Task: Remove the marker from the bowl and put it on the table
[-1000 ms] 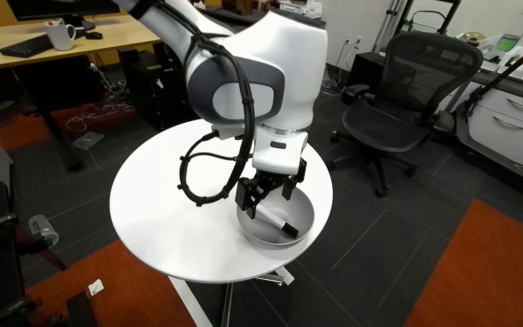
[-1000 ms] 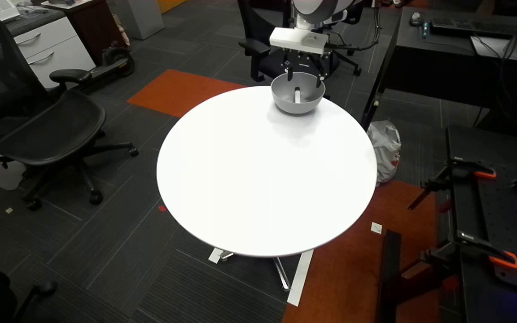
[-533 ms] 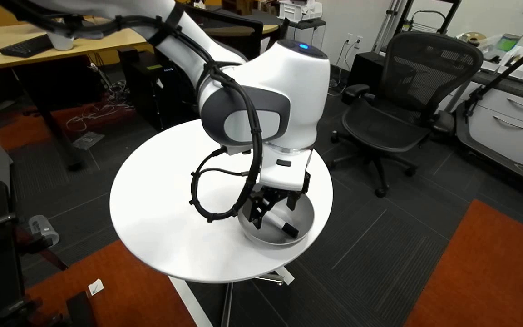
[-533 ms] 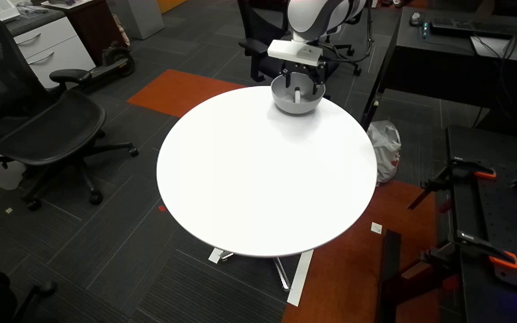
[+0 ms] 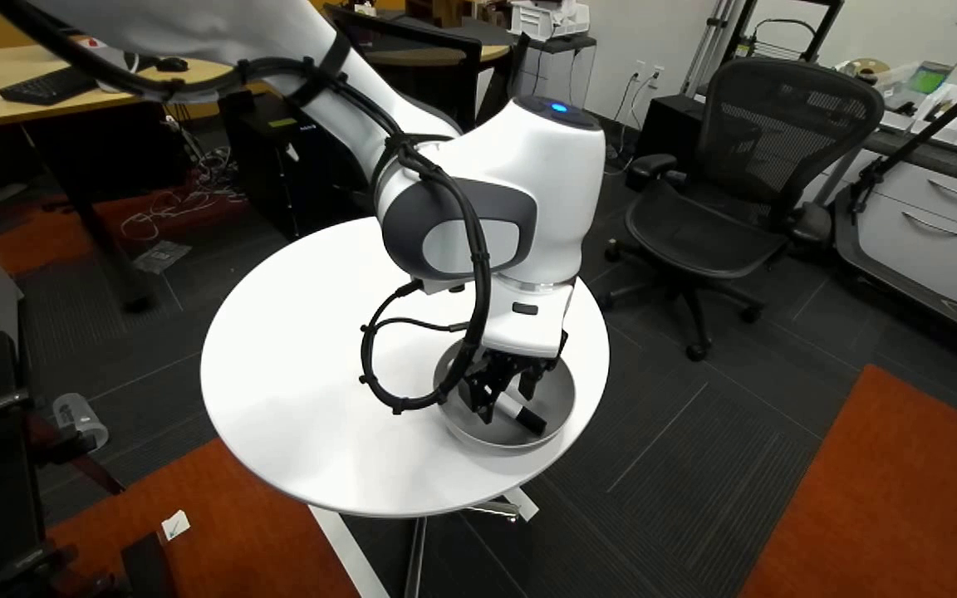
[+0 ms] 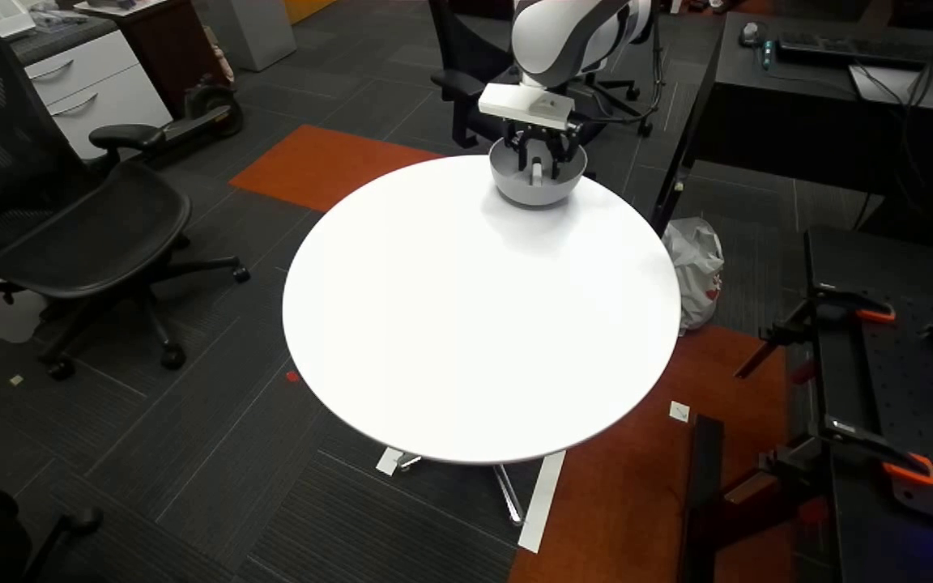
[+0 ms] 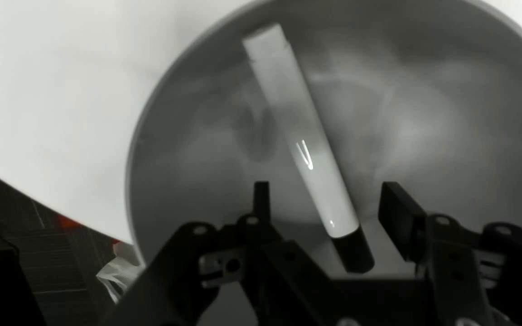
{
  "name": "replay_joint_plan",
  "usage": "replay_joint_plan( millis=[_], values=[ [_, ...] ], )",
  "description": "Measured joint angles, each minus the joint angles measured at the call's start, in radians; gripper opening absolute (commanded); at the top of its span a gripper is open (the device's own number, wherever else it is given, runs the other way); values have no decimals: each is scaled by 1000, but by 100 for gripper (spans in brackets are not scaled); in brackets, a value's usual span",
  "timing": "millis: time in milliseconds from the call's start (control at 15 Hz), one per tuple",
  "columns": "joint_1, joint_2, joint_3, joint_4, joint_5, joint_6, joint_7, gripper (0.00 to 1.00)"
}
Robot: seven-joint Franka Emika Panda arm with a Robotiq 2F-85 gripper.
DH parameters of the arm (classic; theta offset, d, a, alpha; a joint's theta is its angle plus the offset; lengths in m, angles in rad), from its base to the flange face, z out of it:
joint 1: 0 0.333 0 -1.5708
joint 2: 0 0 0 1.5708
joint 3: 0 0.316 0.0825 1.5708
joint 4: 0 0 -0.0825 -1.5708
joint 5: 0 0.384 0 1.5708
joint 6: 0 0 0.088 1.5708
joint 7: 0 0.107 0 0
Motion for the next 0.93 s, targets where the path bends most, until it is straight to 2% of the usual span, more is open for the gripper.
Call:
replay_joint_plan(
  millis=[200, 333, 467, 933],
  values=[
    [-3, 10, 0, 10, 1, 0, 0, 12],
    [-6, 13, 0, 16, 1, 0, 0, 0],
    [-7, 14, 0, 19, 1, 0, 0, 5],
    [-7, -32, -13, -7, 2, 23, 1, 5]
  ],
)
